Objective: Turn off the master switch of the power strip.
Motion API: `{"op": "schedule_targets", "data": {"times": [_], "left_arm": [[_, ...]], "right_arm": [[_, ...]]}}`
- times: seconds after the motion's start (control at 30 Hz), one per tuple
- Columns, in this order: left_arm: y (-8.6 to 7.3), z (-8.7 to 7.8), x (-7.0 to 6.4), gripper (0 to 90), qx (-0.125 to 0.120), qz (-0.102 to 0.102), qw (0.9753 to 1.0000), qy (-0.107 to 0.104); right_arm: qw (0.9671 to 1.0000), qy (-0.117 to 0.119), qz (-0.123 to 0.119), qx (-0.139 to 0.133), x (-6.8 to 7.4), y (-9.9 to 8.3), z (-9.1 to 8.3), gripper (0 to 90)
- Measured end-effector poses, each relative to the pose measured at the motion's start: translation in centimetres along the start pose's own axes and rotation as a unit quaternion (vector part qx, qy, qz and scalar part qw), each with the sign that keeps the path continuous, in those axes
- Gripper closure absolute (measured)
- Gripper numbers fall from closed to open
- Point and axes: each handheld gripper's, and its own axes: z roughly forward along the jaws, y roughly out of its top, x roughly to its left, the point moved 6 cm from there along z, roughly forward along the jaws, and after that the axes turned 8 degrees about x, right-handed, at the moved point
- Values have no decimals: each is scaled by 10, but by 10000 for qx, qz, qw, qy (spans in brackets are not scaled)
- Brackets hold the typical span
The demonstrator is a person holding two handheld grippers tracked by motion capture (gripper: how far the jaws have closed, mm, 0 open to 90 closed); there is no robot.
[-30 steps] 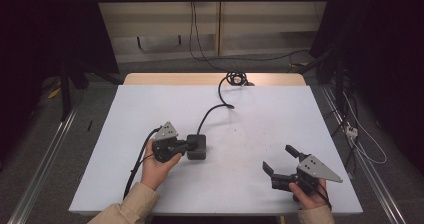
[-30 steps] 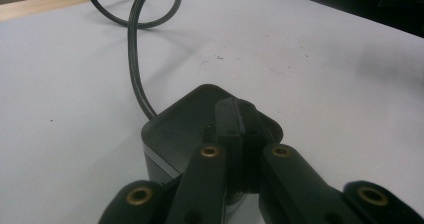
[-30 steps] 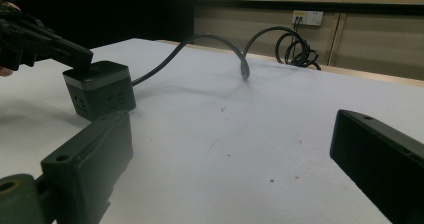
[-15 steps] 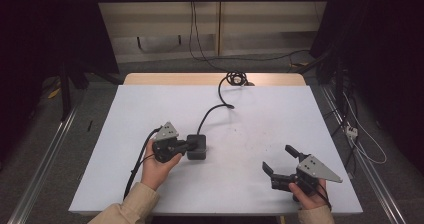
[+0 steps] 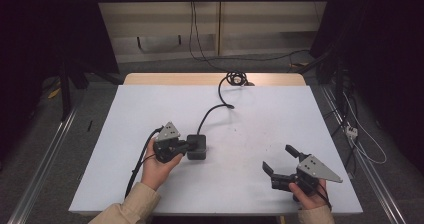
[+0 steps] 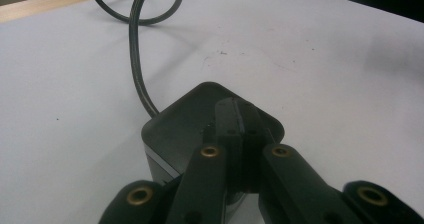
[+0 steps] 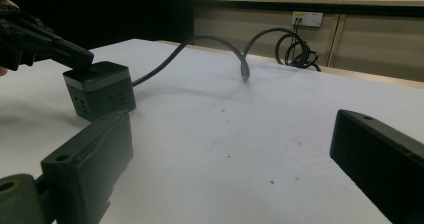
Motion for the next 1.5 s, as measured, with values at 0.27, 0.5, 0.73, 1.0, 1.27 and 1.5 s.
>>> {"op": "schedule_targets", "data": {"times": [0.27,0.5,0.73,1.0,1.27,1.5], "left_arm": [[0,0,0,900,4,-31,10000,-4],[0,0,0,900,23,-5,10000,21],[0,0,0,900,-10,-44,10000,31],[0,0,0,900,-41,-110,9999,21],[0,0,0,900,-78,-162,9998,15],[1,-1,-1,900,-182,-209,9996,-77]], "right_arm": [[10000,3,1,-10,0,0,0,29],[10000,15,-11,-1,1,0,1,30],[10000,13,-28,-3,1,0,0,30],[10000,16,-30,0,1,0,1,29],[10000,24,-34,10,1,0,1,29],[10000,19,-33,16,1,0,1,29]]}}
